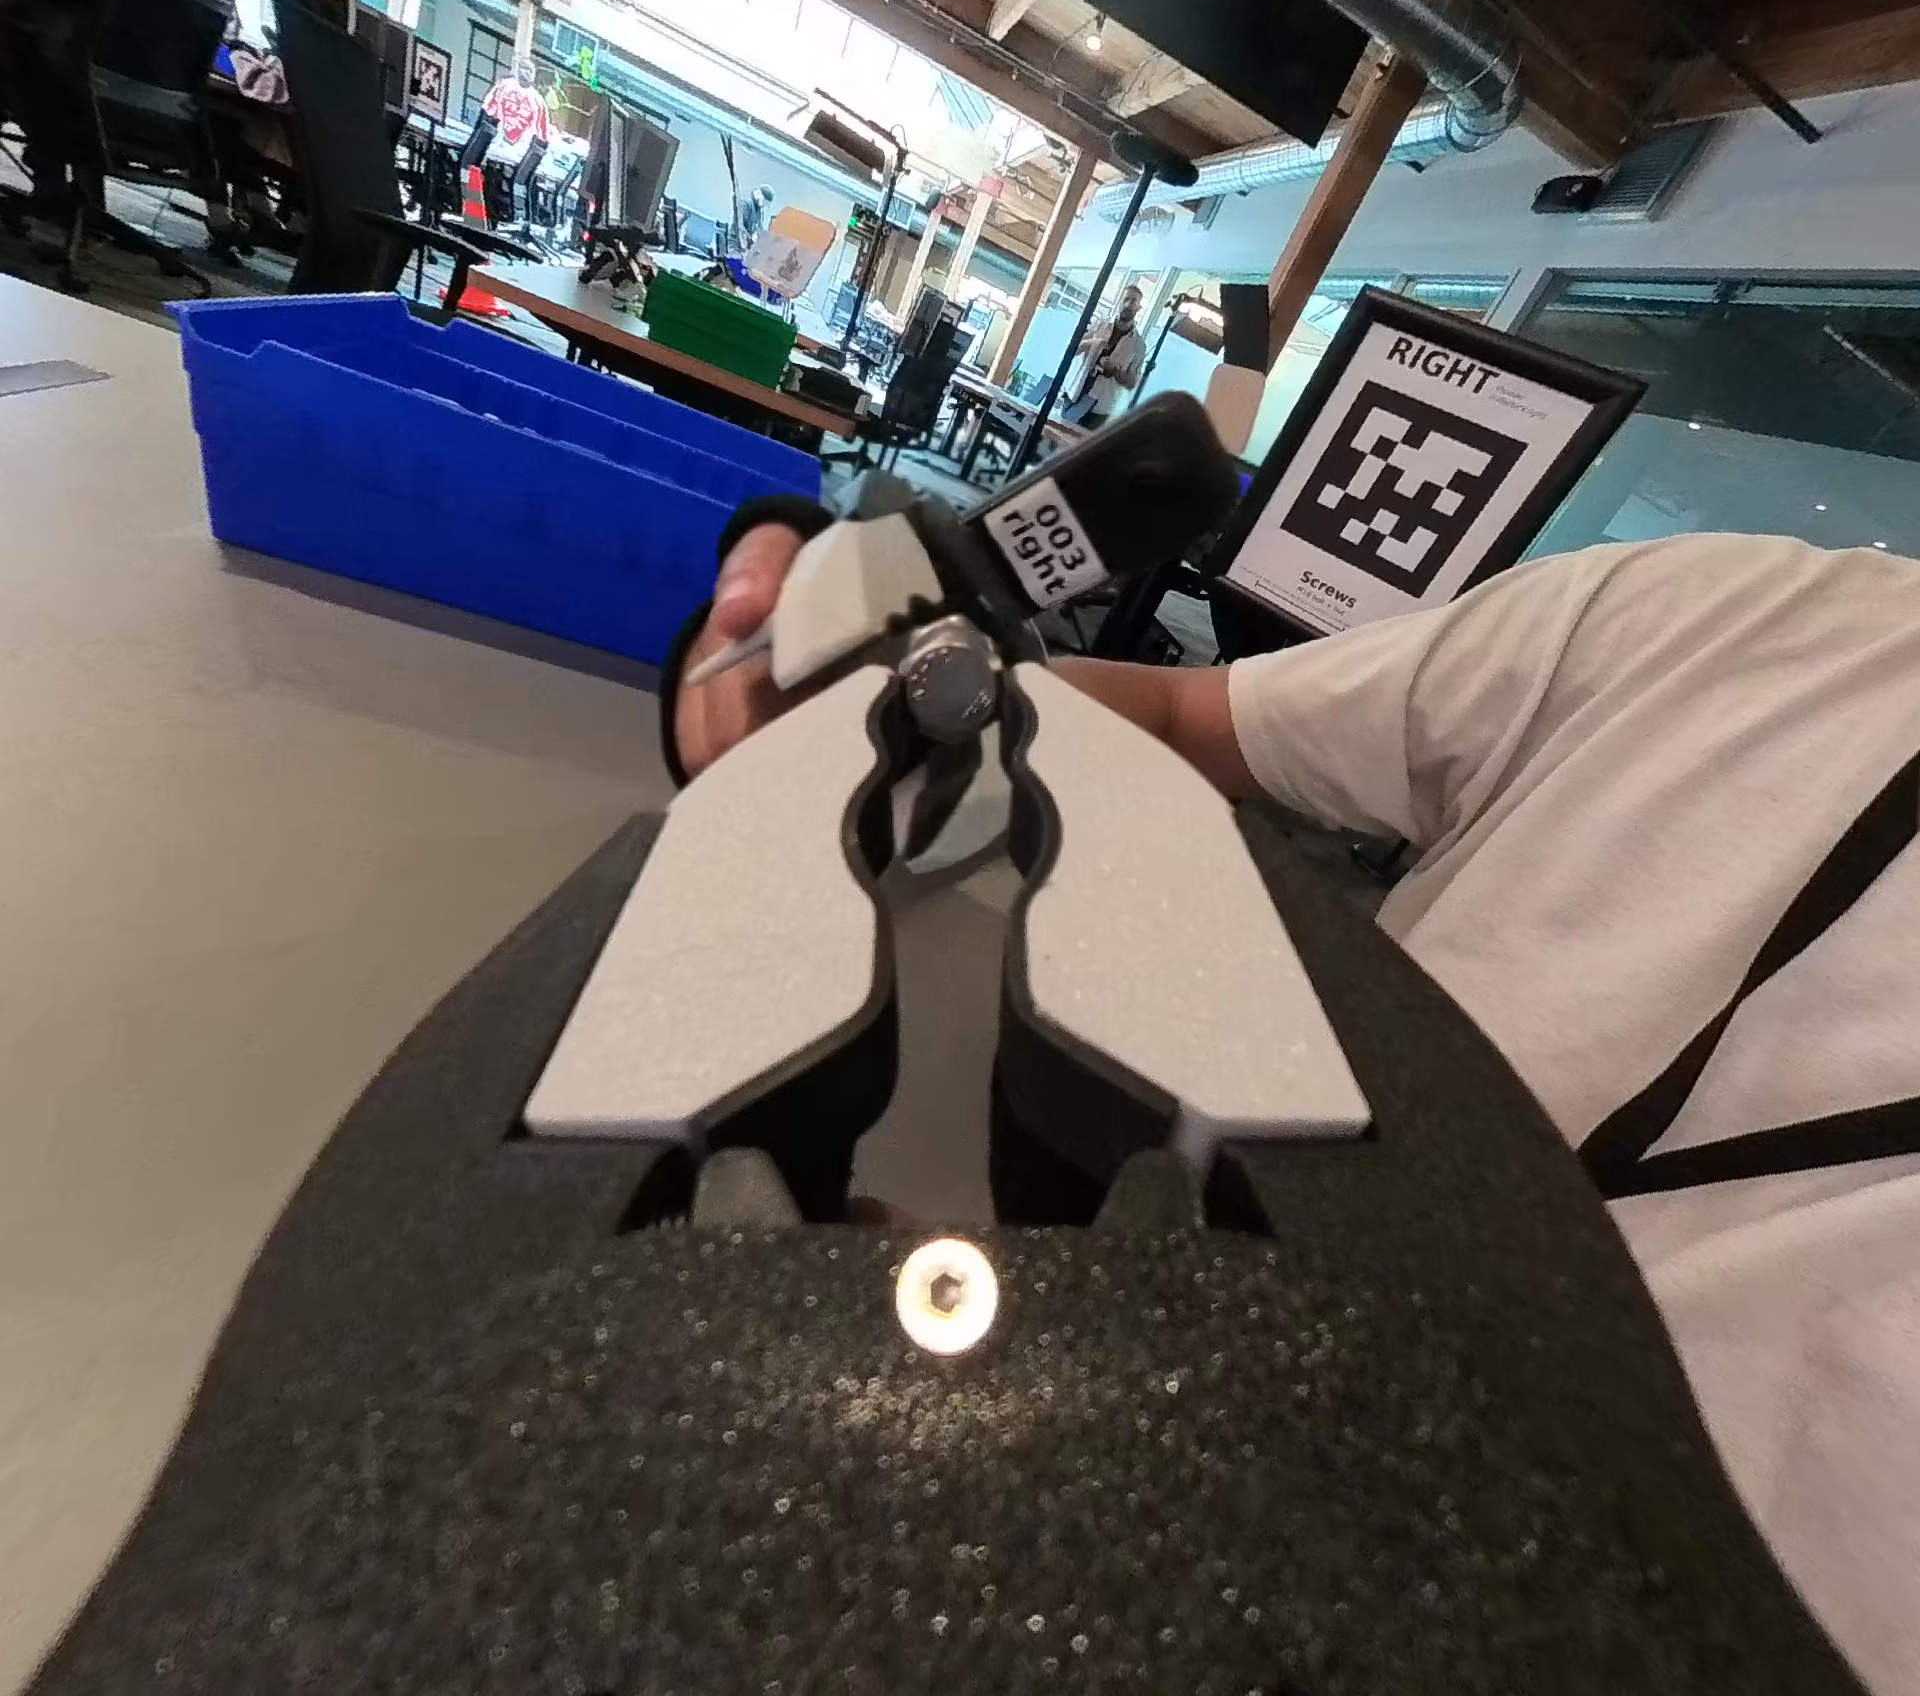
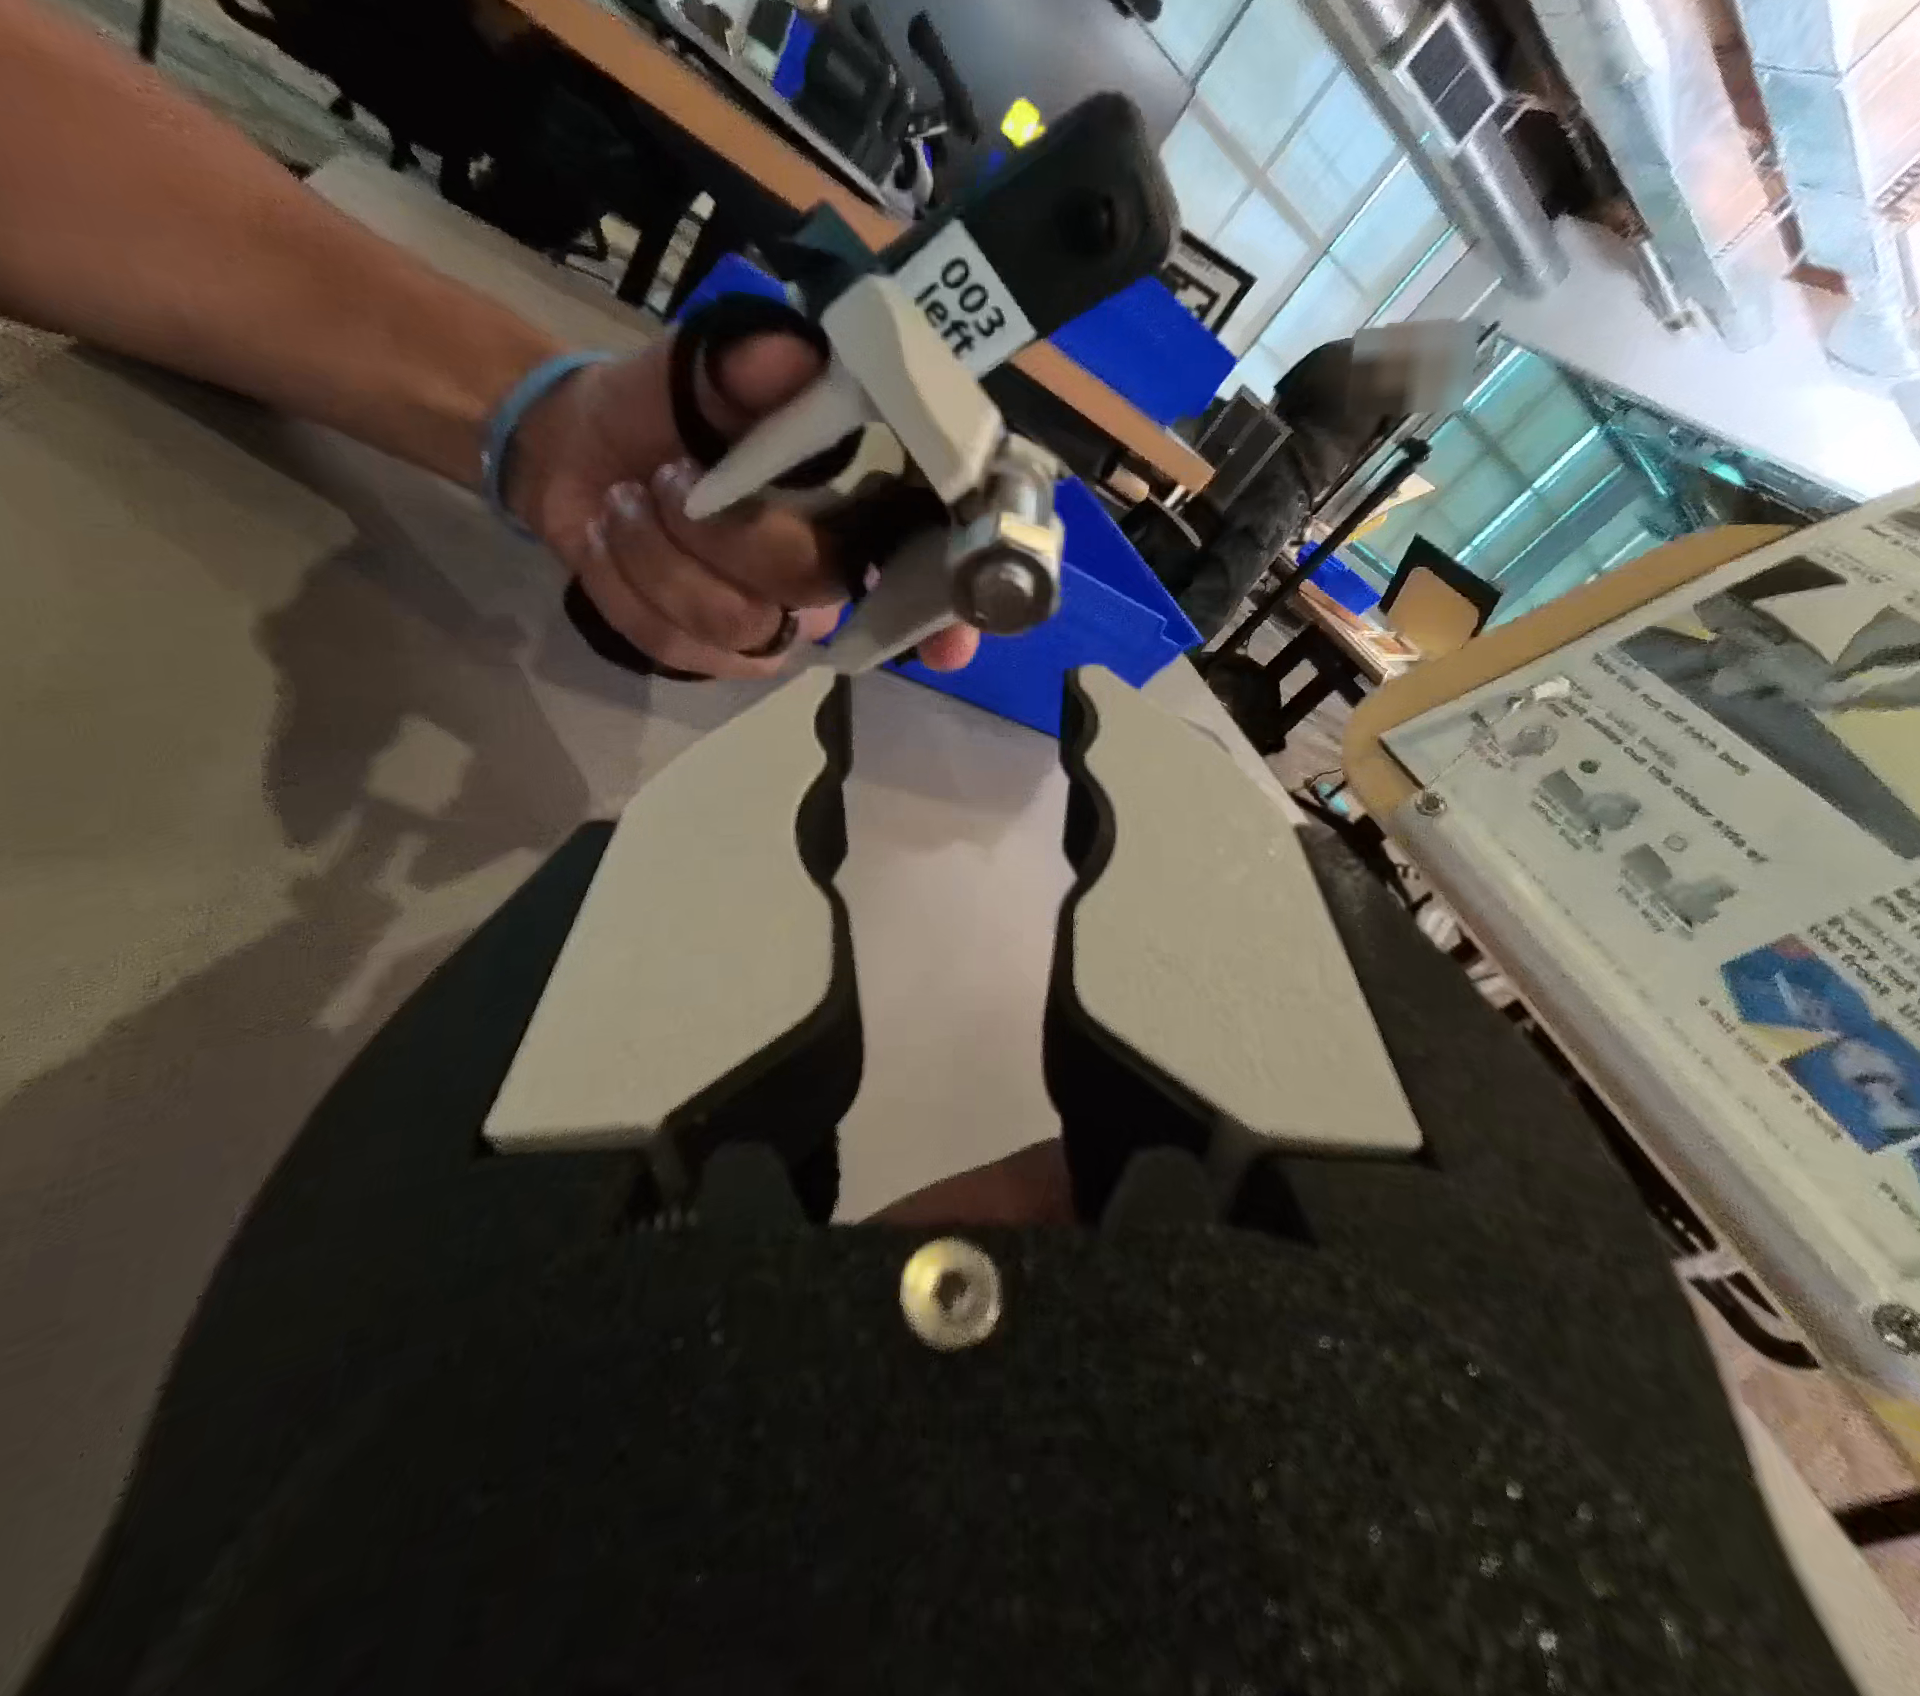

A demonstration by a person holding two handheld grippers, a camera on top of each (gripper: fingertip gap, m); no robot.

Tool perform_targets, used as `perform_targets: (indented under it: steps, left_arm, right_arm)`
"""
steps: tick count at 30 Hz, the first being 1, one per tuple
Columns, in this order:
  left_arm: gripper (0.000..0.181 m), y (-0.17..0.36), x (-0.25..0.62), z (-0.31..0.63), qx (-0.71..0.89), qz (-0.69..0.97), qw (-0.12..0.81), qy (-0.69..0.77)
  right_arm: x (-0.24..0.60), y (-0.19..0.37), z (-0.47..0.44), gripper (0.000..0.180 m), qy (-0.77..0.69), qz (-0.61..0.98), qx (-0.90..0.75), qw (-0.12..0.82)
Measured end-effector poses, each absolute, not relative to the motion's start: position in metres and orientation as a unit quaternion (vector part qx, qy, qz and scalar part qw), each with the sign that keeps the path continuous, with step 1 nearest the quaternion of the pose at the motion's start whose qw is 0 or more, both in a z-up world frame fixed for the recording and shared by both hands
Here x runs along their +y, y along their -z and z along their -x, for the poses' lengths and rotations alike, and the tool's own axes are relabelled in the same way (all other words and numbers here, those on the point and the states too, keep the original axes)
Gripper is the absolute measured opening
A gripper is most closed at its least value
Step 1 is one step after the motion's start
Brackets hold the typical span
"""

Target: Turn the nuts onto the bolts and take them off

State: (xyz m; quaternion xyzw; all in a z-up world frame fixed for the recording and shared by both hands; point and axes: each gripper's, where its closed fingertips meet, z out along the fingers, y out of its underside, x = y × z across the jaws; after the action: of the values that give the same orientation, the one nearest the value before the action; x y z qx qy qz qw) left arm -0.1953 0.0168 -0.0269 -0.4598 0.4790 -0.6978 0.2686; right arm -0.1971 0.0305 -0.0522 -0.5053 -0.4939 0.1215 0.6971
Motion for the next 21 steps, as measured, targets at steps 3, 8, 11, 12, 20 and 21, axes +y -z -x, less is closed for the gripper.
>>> perform_targets:
  steps: [3,8,11,12,20,21]
  left_arm:
    - [0.017,0.027,0.017,0.195,0.482,0.461,0.271,0.694]
    - [0.017,0.027,0.022,0.196,0.470,0.464,0.269,0.701]
    - [0.017,0.025,0.017,0.196,0.472,0.456,0.265,0.707]
    - [0.017,0.025,0.016,0.196,0.476,0.456,0.267,0.703]
    - [0.017,0.024,0.019,0.198,0.469,0.456,0.266,0.708]
    - [0.017,0.023,0.018,0.198,0.472,0.454,0.266,0.707]
  right_arm:
    - [0.021,0.036,0.194,0.038,-0.131,0.484,-0.483,0.717]
    - [0.013,0.034,0.203,0.041,-0.115,0.465,-0.498,0.723]
    - [0.031,0.052,0.198,0.038,-0.127,0.508,-0.492,0.696]
    - [0.031,0.049,0.196,0.038,-0.131,0.506,-0.486,0.701]
    - [0.024,0.043,0.202,0.037,-0.115,0.487,-0.495,0.711]
    - [0.031,0.050,0.200,0.038,-0.115,0.503,-0.491,0.702]
